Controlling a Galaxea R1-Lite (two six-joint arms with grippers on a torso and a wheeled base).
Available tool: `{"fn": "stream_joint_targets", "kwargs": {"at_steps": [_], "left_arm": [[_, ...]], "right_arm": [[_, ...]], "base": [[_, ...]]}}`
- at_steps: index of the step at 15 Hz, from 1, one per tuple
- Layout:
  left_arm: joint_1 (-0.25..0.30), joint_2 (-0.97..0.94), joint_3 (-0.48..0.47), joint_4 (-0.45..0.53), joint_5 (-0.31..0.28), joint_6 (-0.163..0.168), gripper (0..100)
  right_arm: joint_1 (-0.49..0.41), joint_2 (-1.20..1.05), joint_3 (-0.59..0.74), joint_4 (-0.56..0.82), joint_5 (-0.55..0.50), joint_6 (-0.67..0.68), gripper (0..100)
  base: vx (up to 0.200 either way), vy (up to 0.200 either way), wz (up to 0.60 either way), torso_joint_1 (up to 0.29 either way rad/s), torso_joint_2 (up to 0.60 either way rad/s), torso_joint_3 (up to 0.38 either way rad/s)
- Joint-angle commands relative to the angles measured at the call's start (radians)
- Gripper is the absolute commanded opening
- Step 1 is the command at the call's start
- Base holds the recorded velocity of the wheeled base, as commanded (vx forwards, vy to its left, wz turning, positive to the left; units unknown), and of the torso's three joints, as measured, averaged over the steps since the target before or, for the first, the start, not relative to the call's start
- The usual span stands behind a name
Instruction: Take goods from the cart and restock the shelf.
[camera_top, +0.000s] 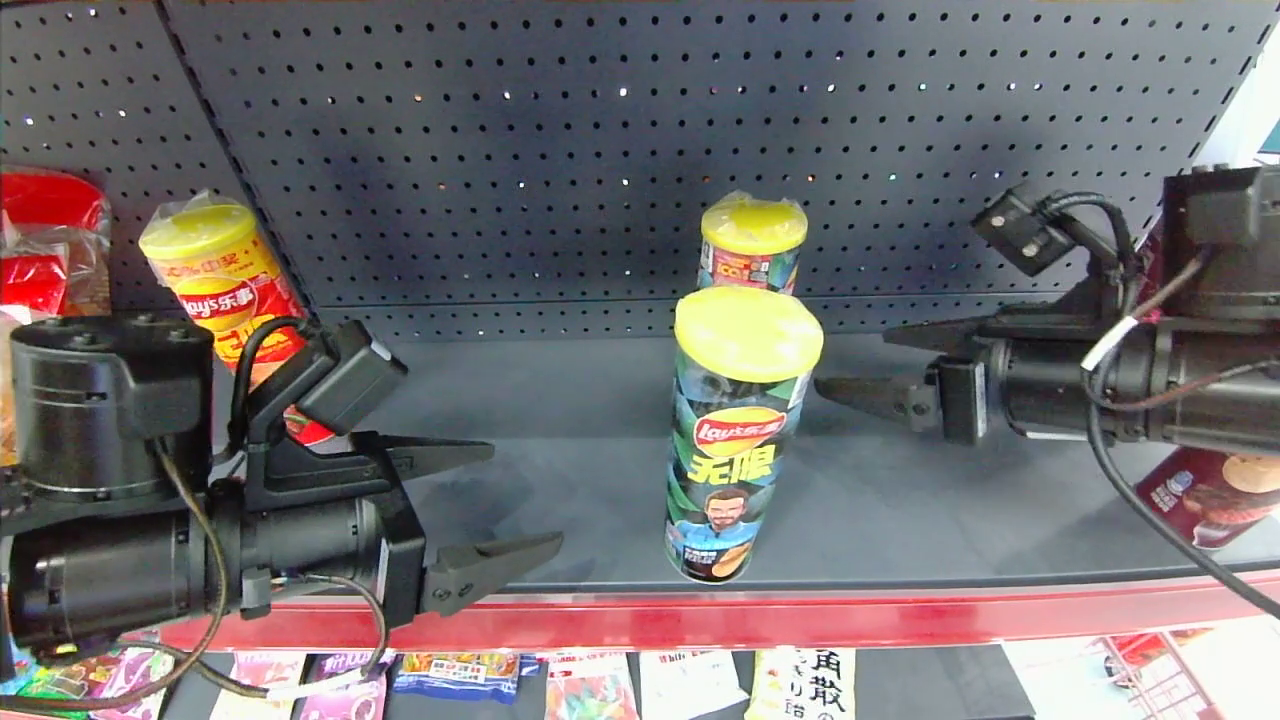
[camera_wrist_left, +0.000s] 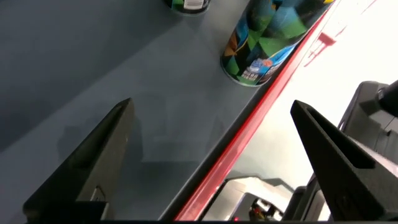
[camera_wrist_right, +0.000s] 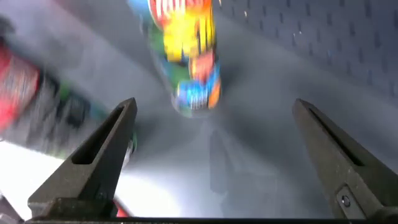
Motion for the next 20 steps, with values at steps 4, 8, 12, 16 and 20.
{"fn": "stream_joint_targets", "kwargs": {"at_steps": [4,8,12,16,20], "left_arm": [[-0.025,0.126,-0.036,-0.001,-0.014,0.031,100],[-0.030,0.211,-0.099,-0.001,-0.014,0.054,100],[-0.070,0.291,-0.174,-0.001,-0.014,0.057,100],[-0.070,0.327,-0.207,-0.001,-0.014,0.064,100],[-0.070,0.356,-0.236,-0.001,-0.006,0.064,100]], "right_arm": [[0.040,-0.346,0.303,0.001,-0.005,0.046,100],[0.046,-0.453,0.389,0.001,-0.011,0.050,100],[0.020,-0.464,0.389,0.001,-0.010,0.050,100],[0.020,-0.462,0.387,0.001,-0.010,0.050,100],[0.020,-0.461,0.387,0.000,-0.010,0.050,100]], "base": [[0.000,0.000,0.00,0.000,0.00,0.000],[0.000,0.000,0.00,0.000,0.00,0.000],[0.000,0.000,0.00,0.000,0.00,0.000],[0.000,0.000,0.00,0.000,0.00,0.000],[0.000,0.000,0.00,0.000,0.00,0.000]]}}
